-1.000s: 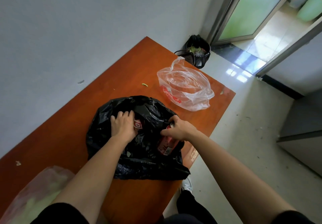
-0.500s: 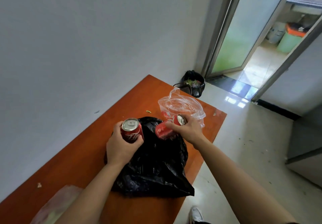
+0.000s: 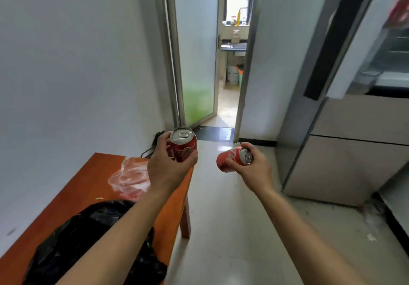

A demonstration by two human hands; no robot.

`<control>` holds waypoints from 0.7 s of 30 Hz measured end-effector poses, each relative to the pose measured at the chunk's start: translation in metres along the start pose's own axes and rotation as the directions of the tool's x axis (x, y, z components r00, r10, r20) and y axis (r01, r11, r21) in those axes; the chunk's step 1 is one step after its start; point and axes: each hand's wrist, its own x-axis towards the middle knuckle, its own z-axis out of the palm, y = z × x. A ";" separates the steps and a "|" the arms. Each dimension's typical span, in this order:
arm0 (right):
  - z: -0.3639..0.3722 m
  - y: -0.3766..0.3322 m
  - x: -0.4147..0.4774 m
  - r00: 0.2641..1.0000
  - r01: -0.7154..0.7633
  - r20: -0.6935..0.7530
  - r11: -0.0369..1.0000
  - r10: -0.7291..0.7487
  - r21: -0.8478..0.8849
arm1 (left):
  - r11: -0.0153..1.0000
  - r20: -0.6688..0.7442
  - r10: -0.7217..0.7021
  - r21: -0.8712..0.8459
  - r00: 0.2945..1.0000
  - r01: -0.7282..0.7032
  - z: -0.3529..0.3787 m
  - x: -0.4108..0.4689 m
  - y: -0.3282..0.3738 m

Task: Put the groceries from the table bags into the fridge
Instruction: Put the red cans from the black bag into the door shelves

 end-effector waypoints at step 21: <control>-0.517 0.146 0.155 0.799 0.105 -0.588 0.992 -0.124 -0.065 | 0.866 0.172 0.435 -0.350 0.884 -0.358 0.455 -0.032 0.379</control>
